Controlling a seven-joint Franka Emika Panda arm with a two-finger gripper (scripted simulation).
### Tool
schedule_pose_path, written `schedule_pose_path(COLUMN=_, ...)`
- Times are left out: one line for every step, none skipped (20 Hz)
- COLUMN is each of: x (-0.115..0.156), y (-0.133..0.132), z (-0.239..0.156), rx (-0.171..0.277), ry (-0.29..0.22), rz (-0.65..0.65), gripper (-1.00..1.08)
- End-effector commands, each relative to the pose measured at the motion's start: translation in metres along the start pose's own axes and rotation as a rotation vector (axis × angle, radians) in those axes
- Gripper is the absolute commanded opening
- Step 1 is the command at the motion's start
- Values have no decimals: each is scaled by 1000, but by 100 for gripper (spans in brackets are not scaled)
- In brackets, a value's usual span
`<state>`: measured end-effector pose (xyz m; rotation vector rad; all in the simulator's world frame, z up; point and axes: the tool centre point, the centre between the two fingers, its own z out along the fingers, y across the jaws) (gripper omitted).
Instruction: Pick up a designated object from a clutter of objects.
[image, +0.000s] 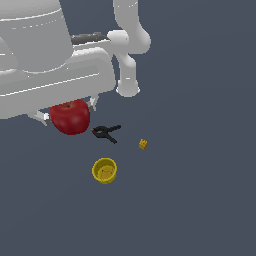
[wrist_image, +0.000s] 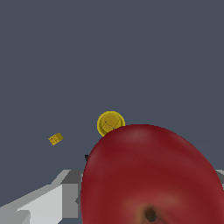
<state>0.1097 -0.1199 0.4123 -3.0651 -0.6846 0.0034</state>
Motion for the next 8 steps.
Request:
schedule_pose_path(x=1, y=3, z=-7, rx=-1, ry=2, rz=0, gripper=-100)
schedule_pose_path(x=1, y=4, z=-8, rx=-1, ry=2, rz=0, gripper=-100)
schedule_pose_path(x=1, y=5, z=-10, rx=-1, ry=2, rz=0, gripper=-100)
schedule_pose_path(x=1, y=5, z=-10, rx=-1, ry=2, rz=0, gripper=-100)
schedule_pose_path(x=1, y=6, z=-11, rx=-1, ry=2, rz=0, gripper=-100)
schedule_pose_path(x=1, y=6, z=-12, rx=-1, ry=2, rz=0, gripper=-100)
schedule_pose_path(x=1, y=6, z=-12, rx=-1, ry=2, rz=0, gripper=-100)
schedule_pose_path(x=1, y=6, z=-12, rx=-1, ry=2, rz=0, gripper=-100)
